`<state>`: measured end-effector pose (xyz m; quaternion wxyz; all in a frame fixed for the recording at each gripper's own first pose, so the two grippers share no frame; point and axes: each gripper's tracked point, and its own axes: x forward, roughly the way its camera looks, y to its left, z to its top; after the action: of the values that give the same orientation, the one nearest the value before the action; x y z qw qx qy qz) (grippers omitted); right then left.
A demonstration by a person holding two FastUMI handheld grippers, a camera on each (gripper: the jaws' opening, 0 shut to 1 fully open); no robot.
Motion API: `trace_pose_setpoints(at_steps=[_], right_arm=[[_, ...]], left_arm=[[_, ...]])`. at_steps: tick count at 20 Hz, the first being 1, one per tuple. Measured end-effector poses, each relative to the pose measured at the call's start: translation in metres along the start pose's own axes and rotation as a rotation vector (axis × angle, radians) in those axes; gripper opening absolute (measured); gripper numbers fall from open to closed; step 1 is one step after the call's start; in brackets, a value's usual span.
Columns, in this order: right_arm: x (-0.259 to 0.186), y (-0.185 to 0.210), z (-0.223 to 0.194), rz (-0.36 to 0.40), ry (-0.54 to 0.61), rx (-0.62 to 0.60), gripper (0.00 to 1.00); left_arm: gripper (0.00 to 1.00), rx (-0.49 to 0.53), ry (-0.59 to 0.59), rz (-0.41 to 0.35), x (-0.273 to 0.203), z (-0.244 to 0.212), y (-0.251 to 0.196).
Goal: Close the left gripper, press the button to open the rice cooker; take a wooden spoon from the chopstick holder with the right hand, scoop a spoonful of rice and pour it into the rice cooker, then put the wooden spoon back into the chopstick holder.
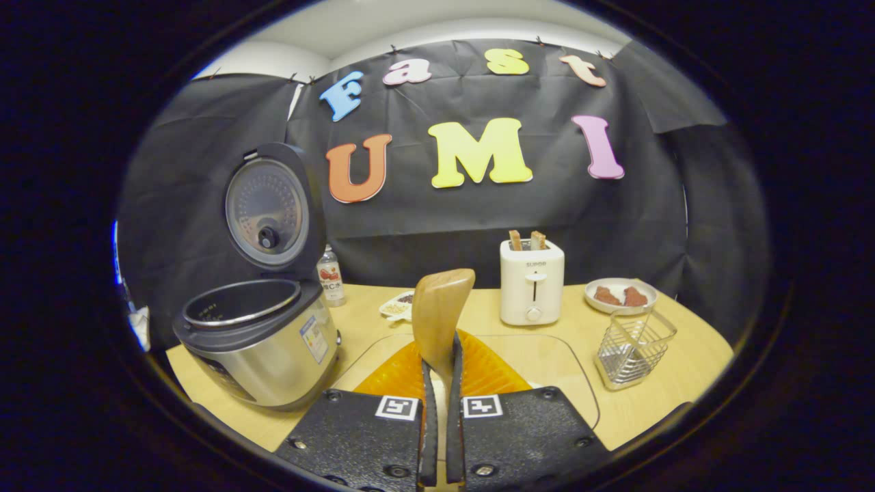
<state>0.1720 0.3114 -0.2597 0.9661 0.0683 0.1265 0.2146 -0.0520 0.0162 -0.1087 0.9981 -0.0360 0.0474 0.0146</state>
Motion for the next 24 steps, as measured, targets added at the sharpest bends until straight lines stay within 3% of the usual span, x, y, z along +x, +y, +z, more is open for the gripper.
trace_pose_setpoints(at_steps=[10, 12, 13, 14, 18, 24], right_arm=[[0.003, -0.051, 0.007, 0.036, 0.089, 0.506, 0.1], [-0.001, -0.057, 0.014, 0.046, 0.078, 0.575, 0.1], [-0.004, -0.06, 0.017, 0.054, 0.072, 0.611, 0.1], [-0.006, -0.063, 0.021, 0.062, 0.066, 0.658, 0.1], [-0.013, -0.077, 0.032, 0.099, 0.042, 0.841, 0.1], [-0.022, -0.1, 0.035, 0.095, 0.019, 1.043, 0.1]], left_arm=[[0.95, 0.025, -0.008, -0.009, 0.0, 0.0, -0.004], [0.95, 0.042, -0.005, -0.008, 0.0, -0.002, -0.005], [1.0, 0.049, -0.003, -0.007, 0.001, -0.003, -0.004], [0.95, 0.055, -0.001, -0.006, 0.0, -0.003, -0.006], [0.95, 0.049, 0.005, -0.004, 0.0, -0.007, -0.004], [0.95, 0.006, 0.022, 0.007, -0.001, -0.012, 0.008]])
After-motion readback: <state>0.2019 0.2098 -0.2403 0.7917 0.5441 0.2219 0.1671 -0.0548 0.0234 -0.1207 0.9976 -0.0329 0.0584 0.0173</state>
